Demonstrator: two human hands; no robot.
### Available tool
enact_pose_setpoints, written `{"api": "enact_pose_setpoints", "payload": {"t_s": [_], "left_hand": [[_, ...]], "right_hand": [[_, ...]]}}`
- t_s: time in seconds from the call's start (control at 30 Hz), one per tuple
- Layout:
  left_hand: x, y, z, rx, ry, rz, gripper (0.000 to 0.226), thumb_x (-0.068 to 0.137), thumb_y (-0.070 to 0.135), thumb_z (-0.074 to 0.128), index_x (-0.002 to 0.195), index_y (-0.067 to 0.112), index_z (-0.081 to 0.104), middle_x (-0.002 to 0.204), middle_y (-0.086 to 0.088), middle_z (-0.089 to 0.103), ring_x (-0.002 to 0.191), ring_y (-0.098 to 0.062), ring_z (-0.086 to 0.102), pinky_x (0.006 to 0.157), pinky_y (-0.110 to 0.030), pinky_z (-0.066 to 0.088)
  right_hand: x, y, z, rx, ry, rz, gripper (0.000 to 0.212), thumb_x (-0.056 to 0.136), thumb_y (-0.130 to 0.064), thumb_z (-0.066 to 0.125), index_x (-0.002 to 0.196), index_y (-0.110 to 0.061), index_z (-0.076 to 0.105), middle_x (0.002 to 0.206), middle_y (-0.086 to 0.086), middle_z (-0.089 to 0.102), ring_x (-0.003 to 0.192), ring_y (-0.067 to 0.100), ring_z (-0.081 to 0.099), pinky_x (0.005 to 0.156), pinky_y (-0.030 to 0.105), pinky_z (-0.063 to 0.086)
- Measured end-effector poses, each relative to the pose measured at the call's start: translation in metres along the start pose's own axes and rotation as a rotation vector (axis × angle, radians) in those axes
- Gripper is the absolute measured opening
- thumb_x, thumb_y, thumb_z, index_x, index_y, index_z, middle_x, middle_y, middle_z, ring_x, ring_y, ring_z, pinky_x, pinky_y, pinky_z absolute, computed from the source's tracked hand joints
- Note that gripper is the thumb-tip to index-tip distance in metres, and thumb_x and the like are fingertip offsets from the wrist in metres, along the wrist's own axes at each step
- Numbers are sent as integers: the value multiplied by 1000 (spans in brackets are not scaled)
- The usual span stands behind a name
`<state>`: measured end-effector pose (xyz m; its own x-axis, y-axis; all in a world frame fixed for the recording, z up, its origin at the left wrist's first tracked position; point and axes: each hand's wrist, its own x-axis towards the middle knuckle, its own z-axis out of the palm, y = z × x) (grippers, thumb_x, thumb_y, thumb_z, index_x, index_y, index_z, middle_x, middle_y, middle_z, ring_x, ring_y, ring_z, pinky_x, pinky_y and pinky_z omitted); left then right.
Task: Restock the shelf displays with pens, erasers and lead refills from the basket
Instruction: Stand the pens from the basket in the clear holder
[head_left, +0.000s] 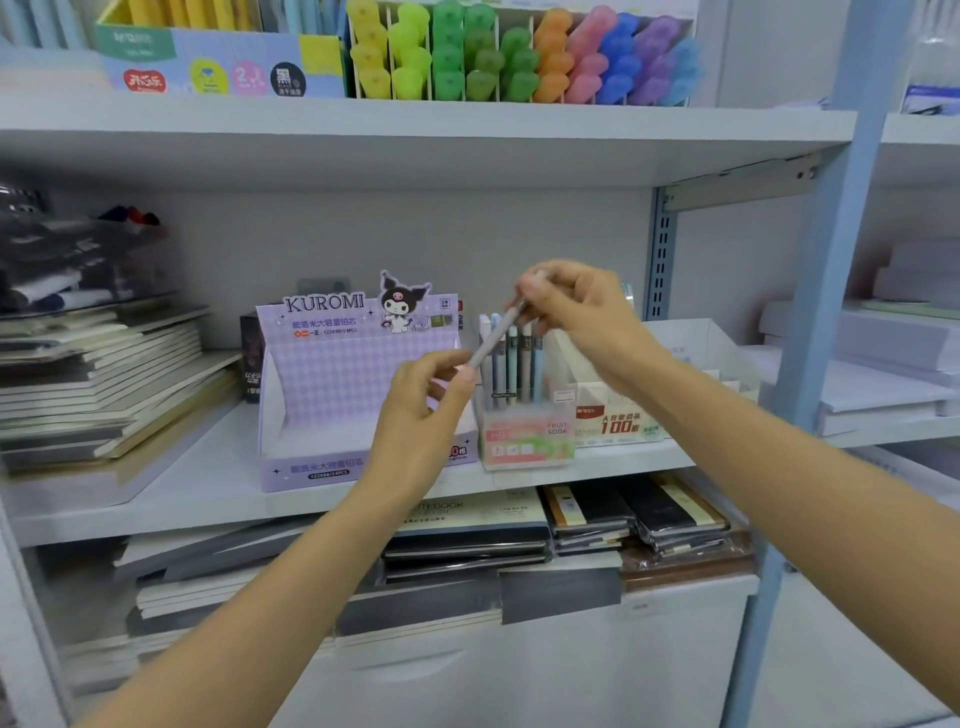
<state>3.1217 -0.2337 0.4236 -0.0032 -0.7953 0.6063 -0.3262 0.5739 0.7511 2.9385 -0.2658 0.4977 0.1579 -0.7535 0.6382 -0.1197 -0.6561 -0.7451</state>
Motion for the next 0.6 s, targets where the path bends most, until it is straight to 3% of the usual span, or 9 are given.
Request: {"api": "enact_pose_setpoints", "payload": {"t_s": [0.07,0.17,0.23,0.33,0.47,0.6], "left_hand": [[-2,-2,-2,197,1,170,28,99,28,52,126,22,57,123,9,52,111,-6,49,92,-25,40],[-4,-9,1,475,-128,312,42,97,24,54,139,21,49,150,6,39,138,-11,32,113,-33,20],[-8,-16,6,636,-212,340,54,96,28,55,147,22,38,158,5,27,144,-11,22,116,-32,11],[-11,-25,10,753,-239,395,62,95,30,54,151,19,30,160,1,23,145,-14,22,118,-34,9],[-10,-29,8,786,-249,416,64,96,31,53,152,22,26,161,2,20,144,-14,22,118,-35,15],[-9,-31,6,805,-261,427,65,95,29,53,153,24,24,161,3,20,144,-15,23,116,-33,19]], "right_hand": [[8,-2,-18,-43,134,-37,13,98,-12,53,95,-4,63,91,14,70,74,13,65,67,21,52],[15,6,-33,-200,239,-71,15,98,-12,53,98,-1,62,84,7,70,69,6,66,63,17,52],[14,16,-32,-294,236,-51,15,98,-12,54,98,0,63,81,3,70,65,-1,65,60,12,50],[10,33,-22,-403,184,-38,15,97,-14,55,100,-1,64,86,8,71,69,-1,65,62,10,49],[9,42,-11,-524,95,-71,16,97,-16,57,100,-4,66,88,7,71,81,14,69,79,26,57],[16,37,-14,-592,5,-68,17,97,-19,56,99,-6,66,85,7,71,80,16,69,82,35,57]]}}
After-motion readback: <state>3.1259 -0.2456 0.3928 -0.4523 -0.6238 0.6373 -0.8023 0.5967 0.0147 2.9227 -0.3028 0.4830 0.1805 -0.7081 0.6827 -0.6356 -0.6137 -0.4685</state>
